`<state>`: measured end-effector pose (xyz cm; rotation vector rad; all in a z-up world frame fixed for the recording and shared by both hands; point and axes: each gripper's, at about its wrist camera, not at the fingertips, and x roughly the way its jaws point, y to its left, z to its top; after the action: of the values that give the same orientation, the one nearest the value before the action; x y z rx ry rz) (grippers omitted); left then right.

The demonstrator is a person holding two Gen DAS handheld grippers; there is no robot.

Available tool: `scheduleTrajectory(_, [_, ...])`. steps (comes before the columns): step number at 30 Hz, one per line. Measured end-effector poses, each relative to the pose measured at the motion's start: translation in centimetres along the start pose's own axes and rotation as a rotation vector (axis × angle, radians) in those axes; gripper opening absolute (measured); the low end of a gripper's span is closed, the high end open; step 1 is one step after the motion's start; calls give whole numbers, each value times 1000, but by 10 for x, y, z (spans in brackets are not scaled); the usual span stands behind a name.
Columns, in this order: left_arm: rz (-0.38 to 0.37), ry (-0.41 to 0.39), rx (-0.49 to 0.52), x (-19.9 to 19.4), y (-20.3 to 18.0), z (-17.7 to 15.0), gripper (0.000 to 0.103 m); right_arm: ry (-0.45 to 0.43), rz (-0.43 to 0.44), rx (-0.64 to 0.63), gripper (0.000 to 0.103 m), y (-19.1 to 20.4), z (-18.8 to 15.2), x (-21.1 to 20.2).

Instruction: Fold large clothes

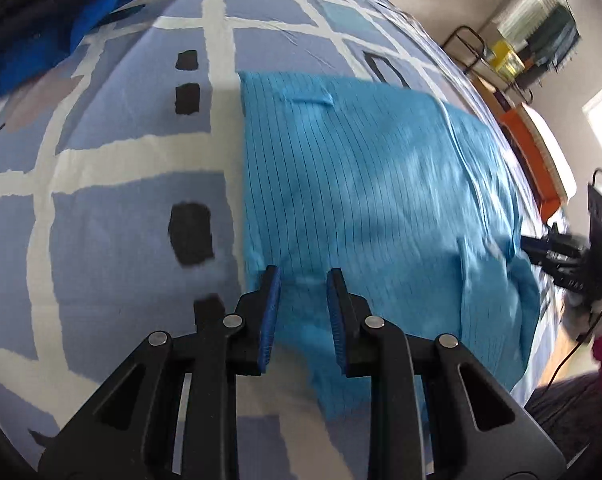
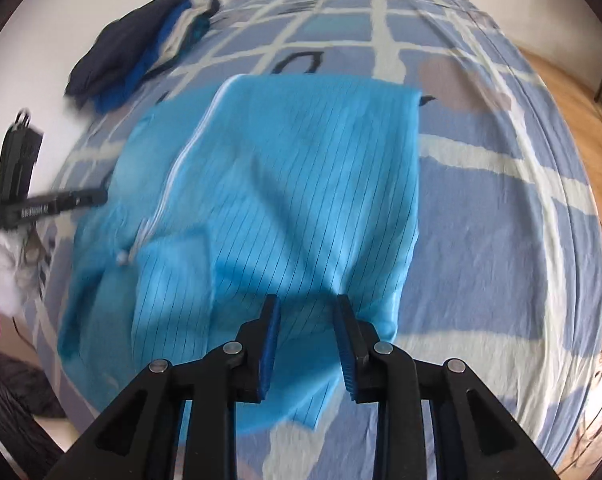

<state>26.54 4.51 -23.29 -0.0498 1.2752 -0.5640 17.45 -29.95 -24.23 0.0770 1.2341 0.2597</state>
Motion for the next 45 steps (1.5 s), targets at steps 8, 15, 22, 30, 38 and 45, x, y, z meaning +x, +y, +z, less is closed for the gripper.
scheduleTrajectory(8, [-175,-69,-208,-38,43,0,62,-161,101,45,58,-30,-13,-45])
scheduleTrajectory(15, [-393,-106,-462,-33,93,15,66,-182,199,264,71,-87,-3,-24])
scheduleTrajectory(22, [-415,-38,-463,-3,89,29,66,-137,351,337,59,-98,2,4])
scheduleTrajectory(30, [-427,-27,-428,16,74,41,66,-149,481,446,44,-114,1,13])
scheduleTrajectory(38, [-487,-20,-424,25,70,49,66,-159,601,475,38,-116,10,28])
scheduleTrajectory(45, [-486,-12,-417,35,56,57,66,-181,679,487,40,-109,20,40])
